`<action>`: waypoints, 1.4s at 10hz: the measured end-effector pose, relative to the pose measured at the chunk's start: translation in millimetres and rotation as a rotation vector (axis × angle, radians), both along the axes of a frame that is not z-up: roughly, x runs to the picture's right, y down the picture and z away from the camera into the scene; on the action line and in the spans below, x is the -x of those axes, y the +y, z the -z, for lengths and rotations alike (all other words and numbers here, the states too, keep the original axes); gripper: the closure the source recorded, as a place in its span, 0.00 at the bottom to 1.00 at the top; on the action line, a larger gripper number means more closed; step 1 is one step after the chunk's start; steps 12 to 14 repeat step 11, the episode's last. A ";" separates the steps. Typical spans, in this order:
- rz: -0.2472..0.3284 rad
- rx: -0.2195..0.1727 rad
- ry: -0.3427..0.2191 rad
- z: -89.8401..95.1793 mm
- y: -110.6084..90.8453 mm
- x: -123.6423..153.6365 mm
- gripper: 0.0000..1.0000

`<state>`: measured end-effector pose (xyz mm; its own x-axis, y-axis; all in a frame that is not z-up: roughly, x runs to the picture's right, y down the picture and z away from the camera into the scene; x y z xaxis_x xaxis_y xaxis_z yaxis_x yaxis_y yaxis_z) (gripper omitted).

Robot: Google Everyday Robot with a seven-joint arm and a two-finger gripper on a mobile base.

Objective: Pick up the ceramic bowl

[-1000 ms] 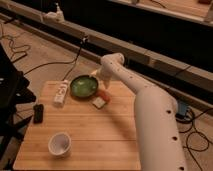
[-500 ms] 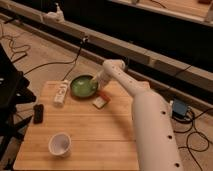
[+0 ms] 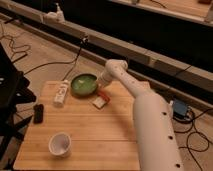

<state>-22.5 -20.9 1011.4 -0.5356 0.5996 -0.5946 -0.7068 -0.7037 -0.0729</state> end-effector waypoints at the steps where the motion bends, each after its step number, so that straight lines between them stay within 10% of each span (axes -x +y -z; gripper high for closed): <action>1: -0.033 -0.011 -0.005 3.3 -9.0 -3.7 1.00; 8: -0.243 -0.185 -0.063 53.9 -94.2 -31.5 1.00; 14: -0.240 -0.186 -0.069 54.8 -94.6 -27.5 1.00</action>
